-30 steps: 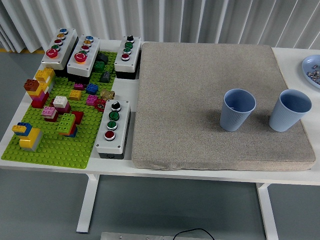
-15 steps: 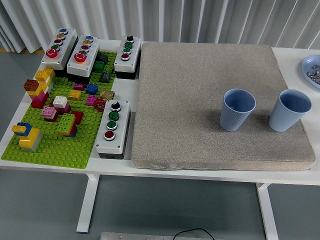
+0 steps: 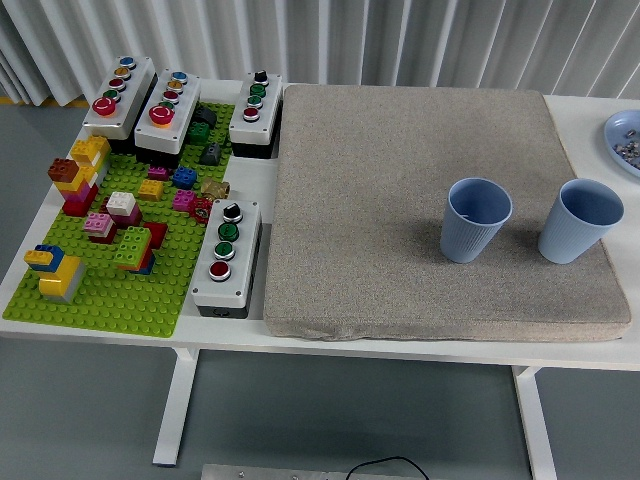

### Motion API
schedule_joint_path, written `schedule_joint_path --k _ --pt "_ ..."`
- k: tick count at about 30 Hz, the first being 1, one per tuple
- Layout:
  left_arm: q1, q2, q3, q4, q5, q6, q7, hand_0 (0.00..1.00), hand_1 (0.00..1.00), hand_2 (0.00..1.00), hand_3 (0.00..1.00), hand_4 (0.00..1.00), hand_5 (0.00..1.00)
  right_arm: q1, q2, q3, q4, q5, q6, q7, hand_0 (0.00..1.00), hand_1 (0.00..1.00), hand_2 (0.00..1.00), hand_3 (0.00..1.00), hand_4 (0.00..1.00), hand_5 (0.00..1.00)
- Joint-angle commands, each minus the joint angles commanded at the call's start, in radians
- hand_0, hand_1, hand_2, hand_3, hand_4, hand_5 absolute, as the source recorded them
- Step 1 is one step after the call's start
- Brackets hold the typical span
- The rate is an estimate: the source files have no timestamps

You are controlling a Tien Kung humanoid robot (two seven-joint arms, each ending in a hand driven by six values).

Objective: Pick cup pour cup place

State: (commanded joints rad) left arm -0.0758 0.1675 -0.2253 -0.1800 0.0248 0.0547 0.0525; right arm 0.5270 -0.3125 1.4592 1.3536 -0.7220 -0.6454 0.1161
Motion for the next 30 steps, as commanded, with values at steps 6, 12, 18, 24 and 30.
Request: schedule_joint_path --k 6,12,18,24,30 --pt "0.001 -0.001 -0.037 0.0 0.031 0.001 0.004 0.747 0.733 0.799 0.664 0.512 0.938 0.0 -0.001 0.005 -0.001 -0.004 0.0 -0.008 0.885 0.807 0.871 0.885 0.783 0.998" --pt "-0.002 0.0 -0.034 0.0 0.028 0.001 0.003 0.747 0.733 0.8 0.666 0.513 0.938 0.004 -0.003 0.009 0.001 -0.008 0.0 -0.014 0.885 0.808 0.871 0.883 0.772 0.998" --pt "-0.002 -0.001 -0.04 0.0 0.032 0.001 0.004 0.747 0.734 0.8 0.666 0.513 0.937 0.005 -0.003 0.01 0.001 -0.01 0.0 -0.018 0.89 0.812 0.873 0.889 0.766 0.998" --pt "-0.003 -0.001 -0.052 0.0 0.044 0.002 0.006 0.747 0.734 0.8 0.666 0.513 0.937 0.006 -0.003 0.009 0.003 -0.014 0.0 -0.022 0.891 0.813 0.872 0.892 0.763 0.998" --pt "-0.002 -0.002 -0.066 0.0 0.056 0.003 0.008 0.747 0.734 0.8 0.665 0.513 0.937 0.006 -0.005 0.012 0.004 -0.014 0.0 -0.024 0.891 0.814 0.874 0.893 0.765 0.998"
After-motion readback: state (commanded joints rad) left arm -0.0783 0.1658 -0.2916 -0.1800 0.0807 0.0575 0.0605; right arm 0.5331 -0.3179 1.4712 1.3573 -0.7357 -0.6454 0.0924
